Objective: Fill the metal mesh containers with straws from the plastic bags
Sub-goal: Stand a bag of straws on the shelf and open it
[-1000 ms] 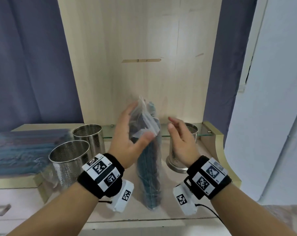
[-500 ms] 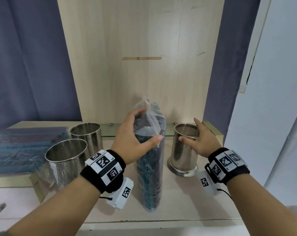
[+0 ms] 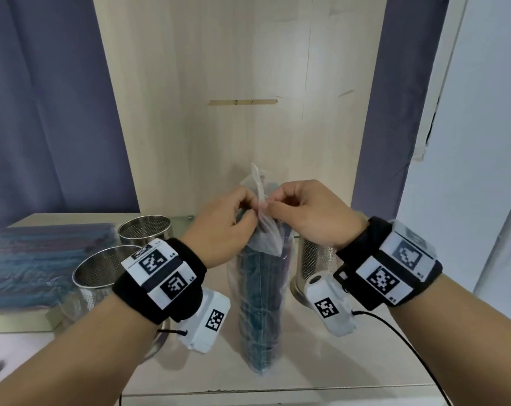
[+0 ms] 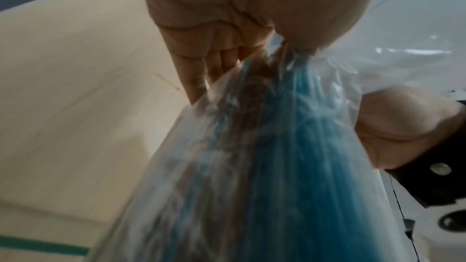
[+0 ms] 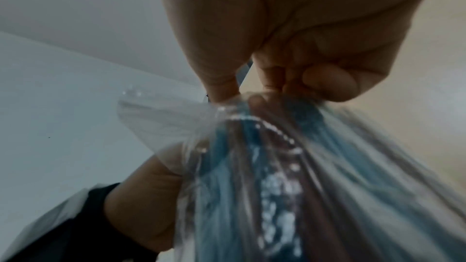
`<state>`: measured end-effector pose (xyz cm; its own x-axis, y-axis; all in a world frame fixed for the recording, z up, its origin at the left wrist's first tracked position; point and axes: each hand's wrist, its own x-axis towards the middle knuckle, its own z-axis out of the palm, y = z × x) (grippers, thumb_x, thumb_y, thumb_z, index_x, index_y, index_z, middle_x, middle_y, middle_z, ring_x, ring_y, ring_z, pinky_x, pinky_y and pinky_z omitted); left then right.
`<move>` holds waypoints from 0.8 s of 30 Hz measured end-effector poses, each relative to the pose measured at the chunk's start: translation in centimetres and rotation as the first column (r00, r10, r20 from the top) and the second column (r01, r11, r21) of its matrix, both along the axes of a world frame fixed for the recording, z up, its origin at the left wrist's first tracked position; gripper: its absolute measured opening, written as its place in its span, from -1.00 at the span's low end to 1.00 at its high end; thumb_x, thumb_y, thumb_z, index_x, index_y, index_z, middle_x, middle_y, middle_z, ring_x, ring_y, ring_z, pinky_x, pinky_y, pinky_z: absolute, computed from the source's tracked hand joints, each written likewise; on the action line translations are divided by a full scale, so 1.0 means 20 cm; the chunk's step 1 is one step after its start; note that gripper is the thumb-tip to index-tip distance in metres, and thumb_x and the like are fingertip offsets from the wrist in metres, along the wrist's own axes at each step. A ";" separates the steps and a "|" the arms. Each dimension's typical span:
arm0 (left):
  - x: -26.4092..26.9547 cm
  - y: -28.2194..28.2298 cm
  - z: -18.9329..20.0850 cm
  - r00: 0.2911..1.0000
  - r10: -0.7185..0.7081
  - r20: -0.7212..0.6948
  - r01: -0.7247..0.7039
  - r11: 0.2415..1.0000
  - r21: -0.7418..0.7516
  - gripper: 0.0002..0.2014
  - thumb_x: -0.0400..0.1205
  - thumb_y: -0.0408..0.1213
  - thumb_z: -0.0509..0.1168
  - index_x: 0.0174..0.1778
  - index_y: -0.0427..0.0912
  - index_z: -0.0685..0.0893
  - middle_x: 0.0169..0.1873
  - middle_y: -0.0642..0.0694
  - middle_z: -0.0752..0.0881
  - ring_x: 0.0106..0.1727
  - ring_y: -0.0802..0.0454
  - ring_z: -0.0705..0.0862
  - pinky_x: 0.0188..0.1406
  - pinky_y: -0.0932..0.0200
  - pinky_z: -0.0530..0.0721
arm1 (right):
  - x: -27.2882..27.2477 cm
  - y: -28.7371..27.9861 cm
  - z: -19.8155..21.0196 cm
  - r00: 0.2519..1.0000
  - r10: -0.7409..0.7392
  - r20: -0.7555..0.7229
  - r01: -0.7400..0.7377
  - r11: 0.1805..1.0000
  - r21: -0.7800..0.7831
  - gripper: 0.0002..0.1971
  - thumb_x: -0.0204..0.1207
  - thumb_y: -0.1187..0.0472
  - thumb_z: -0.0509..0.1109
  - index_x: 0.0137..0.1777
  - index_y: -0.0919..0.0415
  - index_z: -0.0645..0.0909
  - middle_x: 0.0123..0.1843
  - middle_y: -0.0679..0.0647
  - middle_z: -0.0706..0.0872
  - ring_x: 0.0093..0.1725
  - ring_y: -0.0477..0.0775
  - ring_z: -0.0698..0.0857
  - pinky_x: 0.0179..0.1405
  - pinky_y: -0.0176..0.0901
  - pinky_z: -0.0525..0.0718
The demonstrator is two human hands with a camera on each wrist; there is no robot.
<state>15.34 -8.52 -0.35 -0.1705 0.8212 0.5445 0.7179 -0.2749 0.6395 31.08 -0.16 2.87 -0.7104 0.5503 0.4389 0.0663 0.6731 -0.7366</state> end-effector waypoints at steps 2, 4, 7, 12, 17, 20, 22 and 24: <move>0.01 0.01 0.01 1.000 0.016 -0.022 -0.016 1.000 -0.005 -0.83 0.55 -0.13 0.19 -0.10 -0.06 0.67 -0.19 -0.04 0.76 -0.14 -0.05 0.72 -0.02 -0.19 0.70 | -0.01 0.00 -0.03 0.999 -0.014 -0.045 0.013 1.000 -0.027 -0.80 0.56 0.22 0.50 -0.31 0.12 0.70 -0.45 -0.12 0.70 -0.47 -0.24 0.59 -0.39 -0.43 0.52; 0.03 0.01 0.02 0.999 0.022 0.032 -0.022 1.000 0.001 -0.69 0.52 -0.04 0.15 -0.18 -0.17 0.70 -0.24 -0.17 0.75 -0.17 -0.16 0.70 -0.04 -0.27 0.68 | -0.02 0.00 -0.06 0.997 -0.026 -0.068 0.023 0.999 -0.046 -0.79 0.55 0.23 0.50 -0.32 0.13 0.69 -0.53 -0.19 0.66 -0.53 -0.28 0.55 -0.44 -0.48 0.46; 0.04 0.01 0.04 0.987 0.021 0.162 -0.017 1.000 -0.024 -0.54 0.50 0.14 0.16 -0.28 -0.20 0.74 -0.26 -0.26 0.77 -0.23 -0.15 0.70 -0.01 -0.27 0.68 | -0.01 -0.02 -0.06 0.998 -0.025 -0.065 0.022 0.998 -0.051 -0.79 0.57 0.24 0.49 -0.31 0.14 0.67 -0.56 -0.21 0.63 -0.55 -0.30 0.53 -0.45 -0.50 0.45; 0.05 0.04 0.03 0.932 -0.068 0.355 0.082 0.996 -0.024 -0.58 0.35 0.04 0.30 -0.21 -0.28 0.79 -0.14 -0.37 0.79 -0.04 -0.33 0.75 0.19 -0.30 0.63 | -0.01 -0.02 -0.06 0.996 -0.038 -0.082 0.031 0.996 -0.082 -0.84 0.52 0.20 0.52 -0.28 0.13 0.68 -0.37 -0.06 0.71 -0.34 -0.10 0.63 -0.19 -0.22 0.59; 0.10 0.05 -0.02 0.948 -0.071 0.309 0.065 0.997 0.029 -0.55 0.29 0.06 0.27 -0.26 -0.32 0.71 -0.21 -0.37 0.75 -0.19 -0.16 0.69 -0.01 -0.18 0.69 | 0.01 -0.02 -0.08 0.991 -0.060 -0.122 0.047 0.993 -0.105 -0.75 0.32 0.02 0.42 -0.24 0.24 0.70 -0.28 0.16 0.76 -0.24 0.01 0.67 -0.08 0.03 0.64; 0.14 0.05 -0.04 0.991 0.023 0.130 -0.034 0.996 0.077 -0.79 0.39 -0.02 0.27 -0.33 -0.09 0.64 -0.27 -0.05 0.73 -0.20 0.09 0.68 -0.09 0.06 0.64 | 0.00 0.00 -0.08 0.988 -0.105 -0.113 0.094 0.990 -0.103 -0.79 0.45 0.05 0.41 -0.35 0.12 0.65 -0.43 -0.10 0.69 -0.34 -0.11 0.64 -0.18 -0.10 0.60; 0.16 0.06 -0.04 0.996 0.086 0.003 -0.086 0.991 0.104 -0.84 0.45 -0.04 0.25 -0.34 -0.03 0.59 -0.26 0.04 0.67 -0.18 0.09 0.65 -0.13 0.18 0.60 | 0.00 0.02 -0.07 0.987 -0.138 -0.083 0.131 0.988 -0.079 -0.76 0.55 0.17 0.42 -0.37 0.09 0.63 -0.47 -0.14 0.65 -0.41 -0.16 0.60 -0.26 -0.20 0.56; 0.16 0.06 -0.05 0.995 0.102 -0.022 -0.098 0.987 0.131 -0.86 0.49 -0.06 0.27 -0.34 0.01 0.57 -0.26 0.07 0.65 -0.19 0.11 0.63 -0.17 0.25 0.55 | 0.01 0.03 -0.06 0.990 -0.131 -0.058 0.128 0.990 -0.059 -0.73 0.57 0.25 0.40 -0.38 0.09 0.62 -0.49 -0.13 0.63 -0.46 -0.18 0.56 -0.33 -0.28 0.53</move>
<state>18.51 -7.25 -1.27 -0.2309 0.7234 0.6507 0.7635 -0.2798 0.5820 31.19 0.46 1.64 -0.6038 0.6603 0.4466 0.1034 0.6203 -0.7775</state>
